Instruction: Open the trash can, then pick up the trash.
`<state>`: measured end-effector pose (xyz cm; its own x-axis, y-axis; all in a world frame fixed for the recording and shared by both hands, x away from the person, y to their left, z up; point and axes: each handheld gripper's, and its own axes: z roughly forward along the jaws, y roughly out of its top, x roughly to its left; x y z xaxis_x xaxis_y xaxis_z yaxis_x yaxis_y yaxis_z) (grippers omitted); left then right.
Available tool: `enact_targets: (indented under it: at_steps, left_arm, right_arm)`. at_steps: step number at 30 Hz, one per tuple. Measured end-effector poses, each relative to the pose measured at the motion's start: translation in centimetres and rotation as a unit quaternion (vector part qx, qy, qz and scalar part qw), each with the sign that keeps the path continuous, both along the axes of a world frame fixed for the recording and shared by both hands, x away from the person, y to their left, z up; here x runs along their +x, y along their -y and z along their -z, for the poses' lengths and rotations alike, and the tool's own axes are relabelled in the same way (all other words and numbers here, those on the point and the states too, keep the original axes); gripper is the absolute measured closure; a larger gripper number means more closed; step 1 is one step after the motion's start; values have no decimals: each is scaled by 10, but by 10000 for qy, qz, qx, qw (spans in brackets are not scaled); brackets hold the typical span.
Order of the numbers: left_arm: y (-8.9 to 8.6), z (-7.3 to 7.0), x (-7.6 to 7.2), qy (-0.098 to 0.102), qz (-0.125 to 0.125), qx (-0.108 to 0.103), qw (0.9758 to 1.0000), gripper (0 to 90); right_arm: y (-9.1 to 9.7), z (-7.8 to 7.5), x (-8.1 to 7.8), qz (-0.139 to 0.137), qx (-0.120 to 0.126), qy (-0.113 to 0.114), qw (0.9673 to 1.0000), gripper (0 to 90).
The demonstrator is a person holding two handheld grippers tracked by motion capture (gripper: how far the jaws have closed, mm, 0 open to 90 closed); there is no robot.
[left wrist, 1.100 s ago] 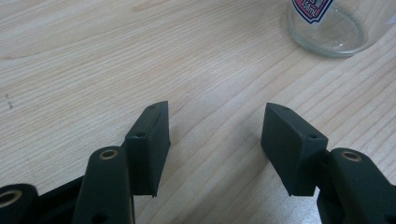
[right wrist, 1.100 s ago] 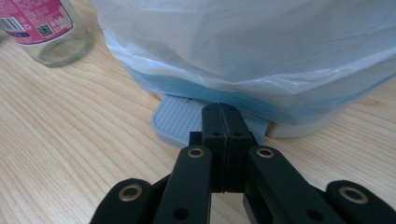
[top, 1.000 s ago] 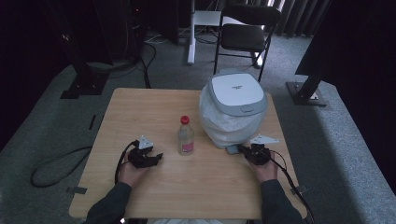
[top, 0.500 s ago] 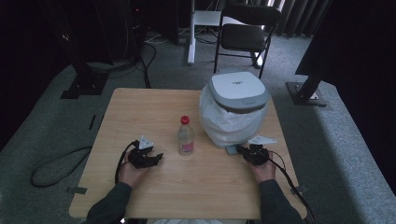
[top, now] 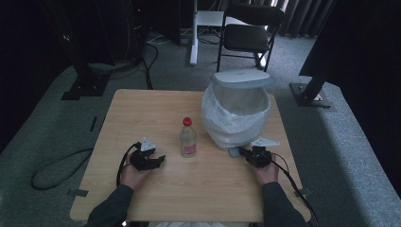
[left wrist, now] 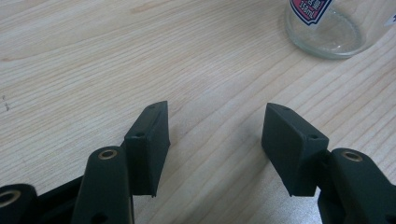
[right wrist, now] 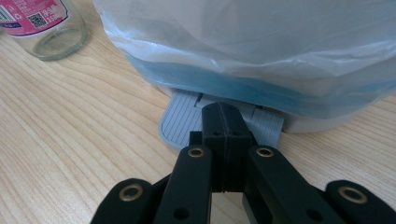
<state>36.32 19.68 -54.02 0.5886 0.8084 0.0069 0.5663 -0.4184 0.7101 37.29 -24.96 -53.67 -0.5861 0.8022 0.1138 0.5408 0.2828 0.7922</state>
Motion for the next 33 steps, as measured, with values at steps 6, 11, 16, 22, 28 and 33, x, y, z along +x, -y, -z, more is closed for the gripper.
enact_targets:
  at_steps: [6,11,16,22,28,33]
  left_arm:
    - [0,0,0,-6,4,-41,10000,419]
    - [0,0,0,8,19,-33,10000,419]
    - [0,1,1,8,29,-47,10000,418]
    - [1,1,0,24,38,-13,10000,408]
    - [3,0,0,-23,-5,12,10000,423]
    - [1,-2,1,-147,-22,-139,9998,463]
  right_arm:
    - [-1,2,1,-16,-67,-40,10000,900]
    - [0,3,2,-17,-45,-82,10000,900]
    - [0,3,2,-14,-49,-83,10000,900]
    - [0,3,2,-26,-59,-76,10000,900]
    - [0,3,2,-36,-65,-78,9999,900]
    - [0,3,2,-45,-56,-74,9999,900]
